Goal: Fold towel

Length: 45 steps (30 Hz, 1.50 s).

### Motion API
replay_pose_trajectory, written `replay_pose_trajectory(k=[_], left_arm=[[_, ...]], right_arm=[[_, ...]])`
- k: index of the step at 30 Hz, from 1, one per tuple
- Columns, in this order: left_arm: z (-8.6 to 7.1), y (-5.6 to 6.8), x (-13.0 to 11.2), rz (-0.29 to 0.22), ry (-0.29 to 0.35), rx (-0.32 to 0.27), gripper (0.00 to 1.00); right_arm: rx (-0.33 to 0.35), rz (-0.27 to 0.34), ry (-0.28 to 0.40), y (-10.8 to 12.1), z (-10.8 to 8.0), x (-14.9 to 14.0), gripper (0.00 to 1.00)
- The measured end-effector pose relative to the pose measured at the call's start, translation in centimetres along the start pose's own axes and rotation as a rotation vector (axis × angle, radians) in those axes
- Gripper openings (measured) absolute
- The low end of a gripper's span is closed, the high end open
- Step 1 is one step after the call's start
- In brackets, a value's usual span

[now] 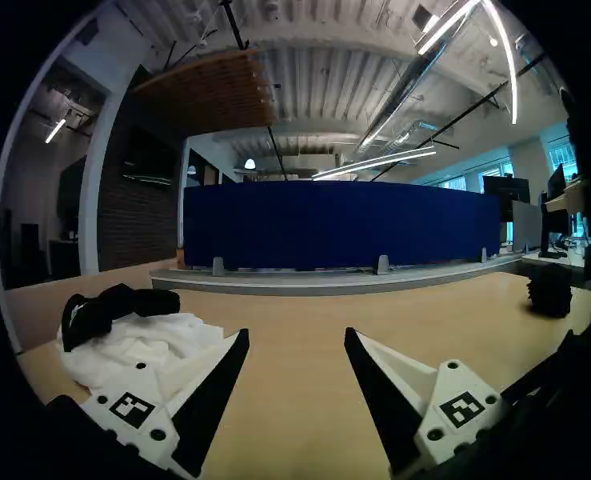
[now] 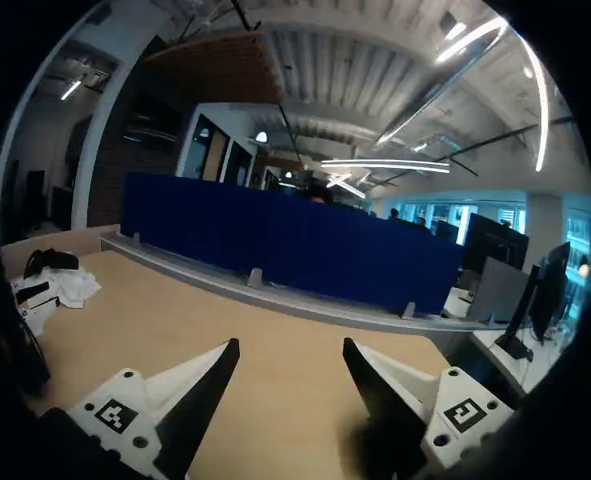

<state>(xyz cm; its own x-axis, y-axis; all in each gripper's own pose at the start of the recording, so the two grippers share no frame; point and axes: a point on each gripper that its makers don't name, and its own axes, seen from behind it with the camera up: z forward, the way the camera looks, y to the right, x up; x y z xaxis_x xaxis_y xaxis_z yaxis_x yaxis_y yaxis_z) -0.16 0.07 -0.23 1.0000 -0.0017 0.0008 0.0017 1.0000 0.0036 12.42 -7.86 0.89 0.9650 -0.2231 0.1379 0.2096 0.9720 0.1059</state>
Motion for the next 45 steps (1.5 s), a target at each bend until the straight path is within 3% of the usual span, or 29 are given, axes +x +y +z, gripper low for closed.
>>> replay_pose_trajectory(k=[17, 26, 38, 45], left_arm=[[-0.1, 0.1, 0.2, 0.000, 0.000, 0.000, 0.88], [0.0, 0.0, 0.2, 0.000, 0.001, 0.000, 0.90], [0.1, 0.0, 0.2, 0.001, 0.000, 0.000, 0.95], [0.1, -0.1, 0.2, 0.001, 0.000, 0.000, 0.95]], right_arm=[[-0.032, 0.085, 0.068, 6.5, -3.9, 1.9, 1.00], [-0.062, 0.145, 0.107, 9.3, -3.9, 0.5, 1.00], [-0.077, 0.237, 0.140, 8.9, -2.4, -4.9, 1.00], [-0.070, 0.266, 0.122, 6.8, -0.4, -9.4, 1.00]])
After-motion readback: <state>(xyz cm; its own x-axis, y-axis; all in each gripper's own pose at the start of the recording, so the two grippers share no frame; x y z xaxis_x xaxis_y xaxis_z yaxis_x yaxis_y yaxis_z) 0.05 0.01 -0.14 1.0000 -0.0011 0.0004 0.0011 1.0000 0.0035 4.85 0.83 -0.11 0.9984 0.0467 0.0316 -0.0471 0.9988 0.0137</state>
